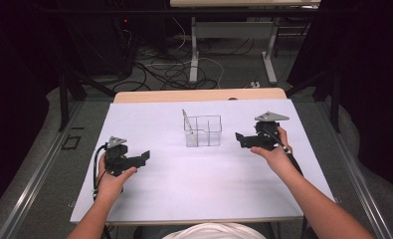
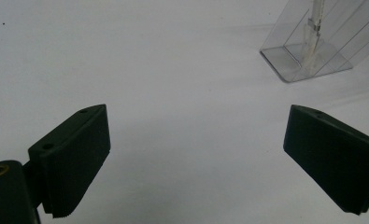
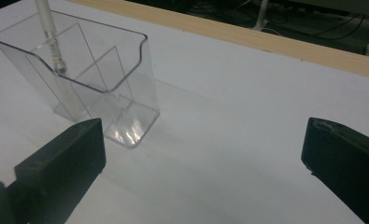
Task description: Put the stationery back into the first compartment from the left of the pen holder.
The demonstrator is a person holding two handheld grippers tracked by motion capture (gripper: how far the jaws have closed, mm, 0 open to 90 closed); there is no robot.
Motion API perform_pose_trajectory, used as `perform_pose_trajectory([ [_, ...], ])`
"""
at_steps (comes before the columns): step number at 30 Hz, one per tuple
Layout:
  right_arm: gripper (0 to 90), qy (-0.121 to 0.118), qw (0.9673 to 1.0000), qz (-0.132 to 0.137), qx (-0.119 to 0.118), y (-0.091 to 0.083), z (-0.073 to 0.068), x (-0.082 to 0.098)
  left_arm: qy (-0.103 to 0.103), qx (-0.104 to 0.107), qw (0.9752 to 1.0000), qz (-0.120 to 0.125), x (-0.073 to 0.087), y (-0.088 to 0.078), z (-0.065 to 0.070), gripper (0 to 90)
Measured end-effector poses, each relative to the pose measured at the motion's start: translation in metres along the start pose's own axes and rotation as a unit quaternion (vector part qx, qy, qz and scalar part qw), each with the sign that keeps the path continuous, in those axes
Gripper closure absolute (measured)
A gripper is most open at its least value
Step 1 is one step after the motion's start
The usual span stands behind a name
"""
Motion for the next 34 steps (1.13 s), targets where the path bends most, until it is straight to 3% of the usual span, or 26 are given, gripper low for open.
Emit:
perform_pose_trajectory([
  [9, 0.0, 0.030, 0.9994, 0.003, 0.016, -0.004, 0.018, 0.031, -0.004, -0.002, 1.0000, 0.005, -0.001, 0.001, -0.001, 7.2],
  [17, 0.0, 0.042, 0.9985, 0.011, 0.033, -0.009, 0.033, 0.045, -0.004, -0.002, 1.0000, 0.003, -0.002, -0.002, -0.003, 7.2],
  [25, 0.0, 0.053, 0.9975, 0.002, 0.046, -0.008, 0.043, 0.053, -0.007, -0.006, 0.9999, 0.006, -0.003, 0.000, -0.004, 7.2],
  [34, 0.0, 0.059, 0.9973, 0.002, 0.044, -0.008, 0.044, 0.054, -0.010, -0.007, 0.9999, 0.009, -0.004, 0.000, -0.005, 7.2],
])
Point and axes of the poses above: each handheld gripper's, and its own axes: y roughly forward along the jaws, x roughly out of its underside, z roughly to its right, the point moved 9 cm from there along y, roughly forward along the jaws, and after that the axes turned 15 degrees about -x, right-handed, at the moved point
